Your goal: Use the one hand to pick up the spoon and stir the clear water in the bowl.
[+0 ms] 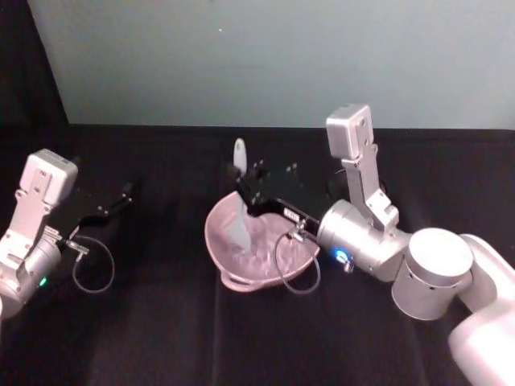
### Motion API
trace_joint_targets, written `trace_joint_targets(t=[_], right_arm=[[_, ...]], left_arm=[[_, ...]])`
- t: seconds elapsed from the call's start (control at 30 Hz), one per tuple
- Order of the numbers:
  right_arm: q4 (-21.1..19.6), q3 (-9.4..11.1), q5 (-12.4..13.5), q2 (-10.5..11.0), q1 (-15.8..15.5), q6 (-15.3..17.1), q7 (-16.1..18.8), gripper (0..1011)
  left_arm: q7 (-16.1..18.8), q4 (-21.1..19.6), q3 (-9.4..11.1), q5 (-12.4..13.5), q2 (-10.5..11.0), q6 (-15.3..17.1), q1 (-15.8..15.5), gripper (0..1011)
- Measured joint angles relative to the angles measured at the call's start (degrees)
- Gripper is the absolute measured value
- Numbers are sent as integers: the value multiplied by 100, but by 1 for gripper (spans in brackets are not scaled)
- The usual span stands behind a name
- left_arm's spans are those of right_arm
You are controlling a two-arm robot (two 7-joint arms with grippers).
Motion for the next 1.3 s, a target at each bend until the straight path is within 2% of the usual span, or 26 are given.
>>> trace_joint_targets(t=[0.17,0.33,0.57,0.73,0.8,1.07,1.3], right_arm=[[338,139,-219,-95,144,-259,-207,112],[260,342,-342,49,95,-248,-309,112],[-525,565,-234,443,-365,141,-145,112],[-1048,547,-35,634,-701,459,33,112],[-1117,498,14,645,-753,521,78,112],[-1094,249,118,469,-685,572,128,112],[-422,166,7,93,-225,245,-7,112]], left_arm=[[0,0,0,0,0,0,0,1011],[0,0,0,0,0,0,0,1011],[0,0,0,0,0,0,0,1011],[0,0,0,0,0,0,0,1011],[0,0,0,0,0,0,0,1011],[0,0,0,0,0,0,0,1011],[0,0,0,0,0,0,0,1011]])
